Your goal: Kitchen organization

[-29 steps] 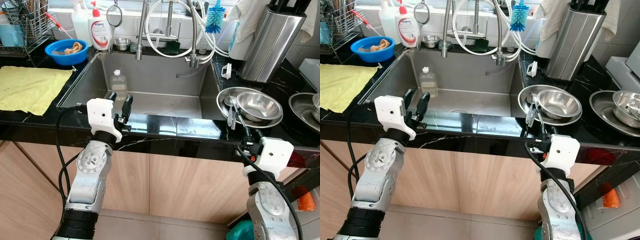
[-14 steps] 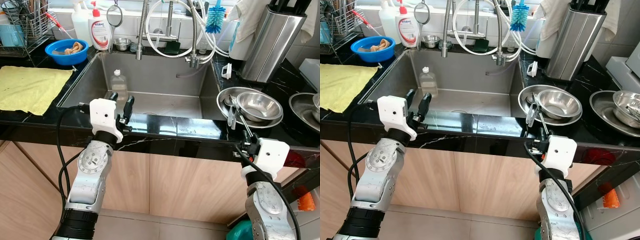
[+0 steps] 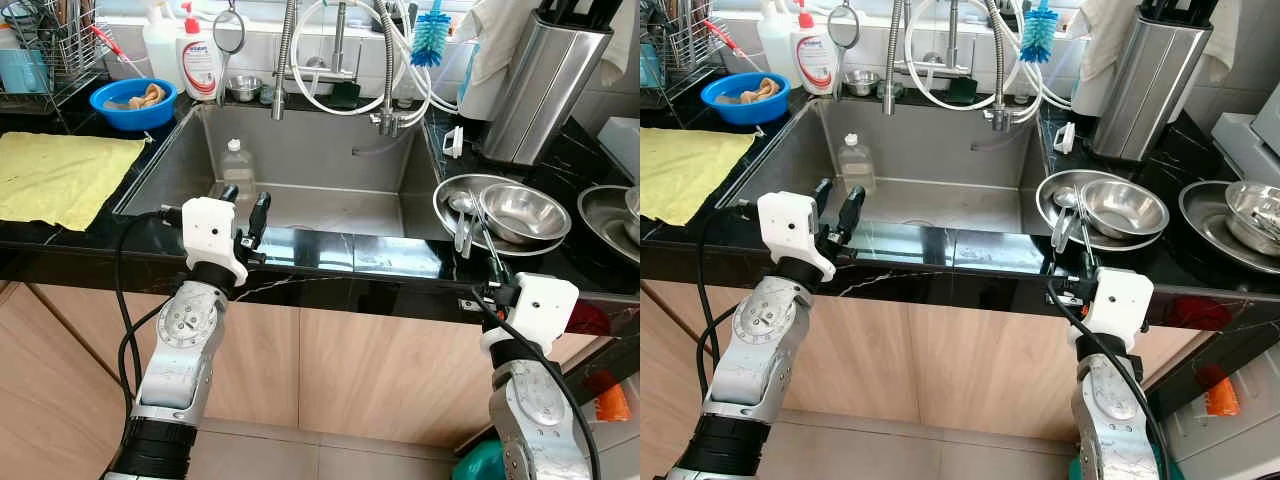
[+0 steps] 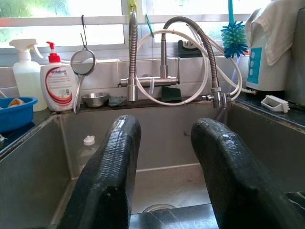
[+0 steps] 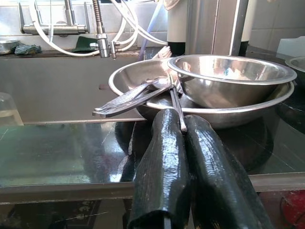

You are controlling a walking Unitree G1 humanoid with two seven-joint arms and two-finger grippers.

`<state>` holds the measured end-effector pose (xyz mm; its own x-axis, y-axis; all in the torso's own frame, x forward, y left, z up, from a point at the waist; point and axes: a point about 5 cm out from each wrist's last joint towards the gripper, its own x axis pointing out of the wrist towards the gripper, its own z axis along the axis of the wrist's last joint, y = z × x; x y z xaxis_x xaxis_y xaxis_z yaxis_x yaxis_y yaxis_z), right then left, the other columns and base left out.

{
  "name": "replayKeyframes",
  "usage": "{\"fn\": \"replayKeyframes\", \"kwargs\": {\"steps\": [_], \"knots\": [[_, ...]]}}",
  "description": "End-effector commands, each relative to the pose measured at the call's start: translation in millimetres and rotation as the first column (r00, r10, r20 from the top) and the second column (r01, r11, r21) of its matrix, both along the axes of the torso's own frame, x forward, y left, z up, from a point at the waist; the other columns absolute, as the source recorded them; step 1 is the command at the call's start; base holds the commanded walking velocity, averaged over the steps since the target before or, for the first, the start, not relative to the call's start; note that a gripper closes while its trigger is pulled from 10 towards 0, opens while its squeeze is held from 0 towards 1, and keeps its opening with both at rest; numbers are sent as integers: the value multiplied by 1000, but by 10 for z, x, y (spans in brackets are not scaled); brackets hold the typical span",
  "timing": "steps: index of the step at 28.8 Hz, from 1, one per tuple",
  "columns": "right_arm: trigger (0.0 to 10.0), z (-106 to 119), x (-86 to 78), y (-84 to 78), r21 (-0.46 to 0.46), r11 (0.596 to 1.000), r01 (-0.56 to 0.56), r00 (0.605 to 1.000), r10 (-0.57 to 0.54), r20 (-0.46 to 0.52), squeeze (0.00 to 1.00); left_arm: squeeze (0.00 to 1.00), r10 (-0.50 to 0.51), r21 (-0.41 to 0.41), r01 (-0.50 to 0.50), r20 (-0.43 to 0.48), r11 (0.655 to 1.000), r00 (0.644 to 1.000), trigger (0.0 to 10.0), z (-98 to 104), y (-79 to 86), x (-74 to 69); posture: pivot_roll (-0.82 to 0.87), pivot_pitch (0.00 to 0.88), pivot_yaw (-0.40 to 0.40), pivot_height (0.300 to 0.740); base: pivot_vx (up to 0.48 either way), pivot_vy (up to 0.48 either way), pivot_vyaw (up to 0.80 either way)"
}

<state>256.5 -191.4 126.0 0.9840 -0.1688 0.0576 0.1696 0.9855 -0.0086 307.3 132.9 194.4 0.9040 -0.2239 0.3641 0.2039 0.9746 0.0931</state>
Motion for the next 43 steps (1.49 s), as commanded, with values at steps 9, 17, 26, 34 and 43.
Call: {"fn": "replayKeyframes", "kwargs": {"steps": [9,17,26,34,43], "knots": [[10000,246,78,71,-6,999,-45,994,45,95,0,0,-11,13,11,22,1000,1000,10000,36,-18,-21,26,0,-56,740,0,0,0],[10000,434,123,140,-30,996,-85,983,88,163,0,0,-18,14,18,25,1000,1000,10000,30,-46,-24,24,0,-59,740,0,0,0],[10000,738,340,348,-54,961,-271,937,277,213,0,0,-6,6,6,32,1000,999,10000,35,-47,3,28,0,-67,740,0,0,0],[10000,751,291,231,-39,988,-148,954,153,257,0,0,23,-39,-21,32,999,999,10000,42,-23,55,30,0,-73,740,0,0,0],[10000,718,251,122,-22,998,-61,967,65,246,0,0,40,-52,-38,48,998,998,10000,103,-12,131,17,0,-66,740,0,328,-293]]}}
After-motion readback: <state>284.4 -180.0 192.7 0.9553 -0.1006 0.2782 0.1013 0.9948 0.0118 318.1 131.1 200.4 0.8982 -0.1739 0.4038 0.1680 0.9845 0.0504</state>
